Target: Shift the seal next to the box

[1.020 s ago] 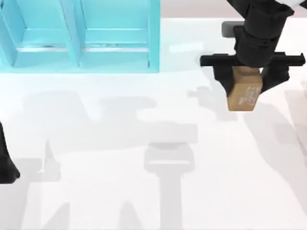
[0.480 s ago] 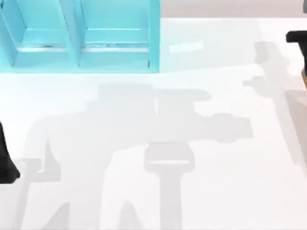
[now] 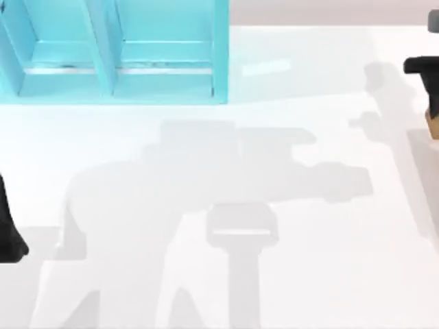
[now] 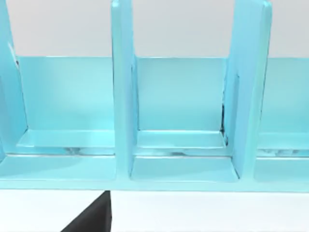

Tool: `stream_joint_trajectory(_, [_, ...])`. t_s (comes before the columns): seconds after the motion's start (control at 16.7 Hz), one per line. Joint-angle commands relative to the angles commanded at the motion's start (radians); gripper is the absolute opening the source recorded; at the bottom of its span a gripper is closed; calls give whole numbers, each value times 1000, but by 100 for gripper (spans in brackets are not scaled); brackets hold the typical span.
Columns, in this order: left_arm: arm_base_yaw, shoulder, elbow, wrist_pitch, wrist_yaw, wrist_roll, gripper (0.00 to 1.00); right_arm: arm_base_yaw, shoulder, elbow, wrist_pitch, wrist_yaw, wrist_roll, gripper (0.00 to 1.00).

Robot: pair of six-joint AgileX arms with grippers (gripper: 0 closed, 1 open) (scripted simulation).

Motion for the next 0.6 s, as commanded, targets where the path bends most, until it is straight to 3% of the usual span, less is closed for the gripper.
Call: stream_joint_trajectory(0.6, [0, 0, 0, 0, 0, 0, 100, 0, -6, -176, 169, -1, 1, 0])
